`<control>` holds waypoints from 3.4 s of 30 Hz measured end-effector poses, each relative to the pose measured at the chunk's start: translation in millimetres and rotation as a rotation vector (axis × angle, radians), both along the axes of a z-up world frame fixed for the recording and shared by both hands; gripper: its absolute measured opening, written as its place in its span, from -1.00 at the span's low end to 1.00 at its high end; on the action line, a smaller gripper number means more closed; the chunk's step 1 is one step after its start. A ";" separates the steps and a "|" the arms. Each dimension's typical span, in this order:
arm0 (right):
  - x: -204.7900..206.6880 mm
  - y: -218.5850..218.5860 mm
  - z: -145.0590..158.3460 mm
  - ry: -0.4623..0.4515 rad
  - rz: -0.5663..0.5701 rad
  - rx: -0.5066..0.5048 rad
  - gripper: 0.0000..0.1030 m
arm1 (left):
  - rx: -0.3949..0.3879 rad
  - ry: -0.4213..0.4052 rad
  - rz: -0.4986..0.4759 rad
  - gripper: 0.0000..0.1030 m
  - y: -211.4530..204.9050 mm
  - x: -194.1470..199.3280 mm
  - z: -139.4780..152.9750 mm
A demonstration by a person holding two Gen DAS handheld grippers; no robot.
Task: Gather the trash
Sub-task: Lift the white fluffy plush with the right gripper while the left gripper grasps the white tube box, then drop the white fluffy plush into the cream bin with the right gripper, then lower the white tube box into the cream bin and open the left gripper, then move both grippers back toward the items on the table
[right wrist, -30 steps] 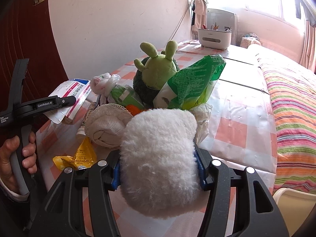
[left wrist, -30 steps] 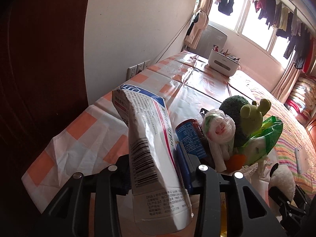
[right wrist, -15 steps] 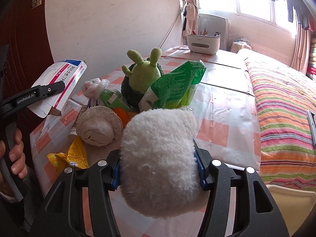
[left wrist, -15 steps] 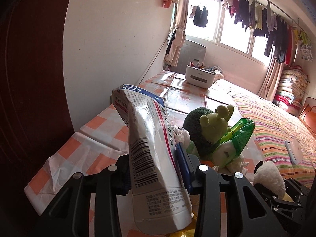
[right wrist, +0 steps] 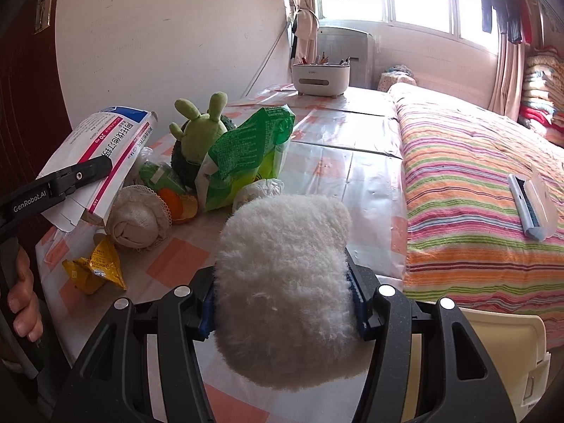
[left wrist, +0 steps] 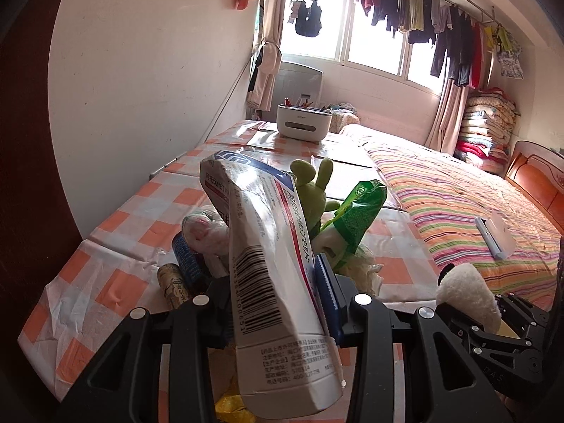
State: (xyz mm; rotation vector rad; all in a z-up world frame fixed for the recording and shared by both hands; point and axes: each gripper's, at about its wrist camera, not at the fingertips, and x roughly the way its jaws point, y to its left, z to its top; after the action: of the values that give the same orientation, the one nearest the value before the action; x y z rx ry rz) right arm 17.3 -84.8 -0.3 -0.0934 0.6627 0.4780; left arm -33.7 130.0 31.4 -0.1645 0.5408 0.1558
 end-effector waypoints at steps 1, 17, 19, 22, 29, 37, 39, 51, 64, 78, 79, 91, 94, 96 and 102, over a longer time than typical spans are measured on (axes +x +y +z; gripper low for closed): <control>-1.3 -4.8 0.3 -0.004 -0.009 -0.001 0.08 | 0.004 0.000 -0.014 -0.26 -6.1 0.2 -0.6; -12.1 -74.5 -4.1 -0.030 -0.191 -0.026 0.08 | 0.021 0.016 -0.224 -0.26 -91.5 2.9 -7.0; -14.7 -82.9 -5.3 -0.039 -0.221 -0.041 0.09 | 0.021 0.016 -0.247 -0.26 -102.2 3.7 -7.0; -17.3 -98.5 -7.3 -0.039 -0.263 -0.048 0.09 | 0.026 0.021 -0.285 -0.26 -116.3 5.1 -6.8; -21.8 -134.2 -15.3 -0.028 -0.359 -0.052 0.09 | 0.035 0.043 -0.368 -0.26 -151.3 7.3 -14.6; -22.3 -164.2 -20.8 -0.014 -0.439 -0.043 0.13 | 0.044 0.073 -0.445 -0.26 -187.5 8.9 -24.3; -22.3 -167.6 -20.8 -0.016 -0.452 -0.042 0.14 | 0.047 0.079 -0.457 -0.25 -192.7 9.2 -26.4; -27.7 -173.7 -15.3 -0.056 -0.497 -0.036 0.50 | 0.055 0.107 -0.494 -0.24 -211.8 11.3 -33.3; -35.2 -203.3 -1.2 -0.104 -0.610 0.036 0.50 | 0.074 0.150 -0.579 -0.23 -236.6 12.3 -41.3; -36.7 -215.9 4.0 -0.121 -0.654 0.079 0.50 | 0.125 0.189 -0.648 -0.08 -259.2 13.5 -45.4; -36.7 -216.2 4.2 -0.122 -0.656 0.082 0.50 | 0.133 0.195 -0.648 -0.03 -259.8 14.4 -45.5; -27.3 -197.0 11.8 -0.130 -0.627 0.112 0.70 | 0.250 0.140 -0.559 0.48 -224.3 19.6 -26.7; -22.0 -185.8 13.5 -0.127 -0.606 0.114 0.70 | 0.259 0.134 -0.512 0.48 -205.9 25.1 -24.1; -17.2 -177.2 15.2 -0.123 -0.589 0.122 0.70 | 0.254 0.135 -0.478 0.48 -193.1 29.2 -22.9; -4.1 -143.8 19.6 -0.123 -0.528 0.122 0.71 | 0.206 0.143 -0.373 0.48 -152.5 42.8 -18.3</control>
State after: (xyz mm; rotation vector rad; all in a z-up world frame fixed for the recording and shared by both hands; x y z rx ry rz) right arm 13.2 -228.6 19.3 0.1651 0.5100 0.0022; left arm 9.1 -22.4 13.0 0.1499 0.6840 -0.1418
